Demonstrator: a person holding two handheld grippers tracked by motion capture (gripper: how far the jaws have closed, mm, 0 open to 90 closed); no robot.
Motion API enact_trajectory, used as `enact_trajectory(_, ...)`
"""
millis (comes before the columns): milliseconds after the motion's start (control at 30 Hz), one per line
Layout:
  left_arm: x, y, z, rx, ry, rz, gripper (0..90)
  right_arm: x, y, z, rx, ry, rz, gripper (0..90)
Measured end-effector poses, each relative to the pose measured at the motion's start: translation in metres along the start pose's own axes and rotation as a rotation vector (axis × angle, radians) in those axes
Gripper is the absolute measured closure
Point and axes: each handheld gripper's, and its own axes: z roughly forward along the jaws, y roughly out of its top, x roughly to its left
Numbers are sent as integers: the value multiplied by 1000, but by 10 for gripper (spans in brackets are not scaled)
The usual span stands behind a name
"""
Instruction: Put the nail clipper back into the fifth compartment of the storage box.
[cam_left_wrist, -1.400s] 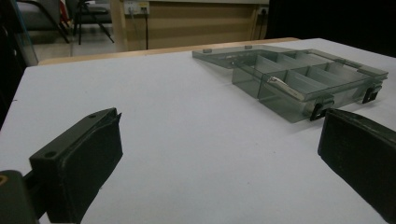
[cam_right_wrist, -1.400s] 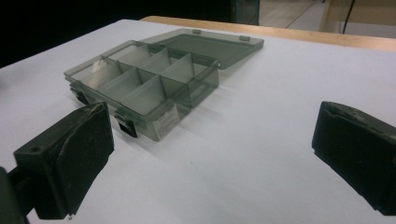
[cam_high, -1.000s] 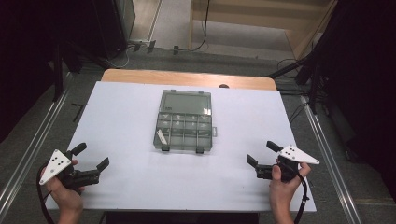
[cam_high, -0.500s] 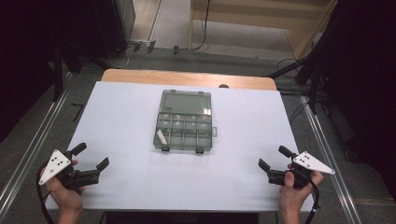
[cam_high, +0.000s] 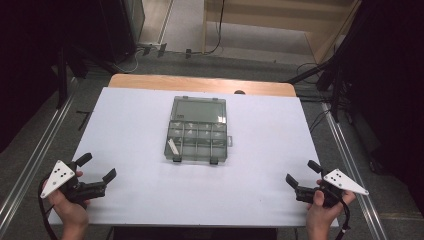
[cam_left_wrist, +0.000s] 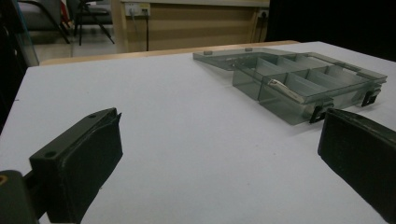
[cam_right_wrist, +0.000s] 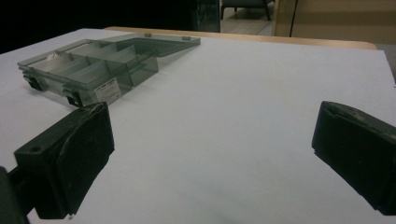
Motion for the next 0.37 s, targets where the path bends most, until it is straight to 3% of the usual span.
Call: enact_trajectory(367,1,0,0,-3,0,-5,0,-4,-6,-3,-33,9,31,0)
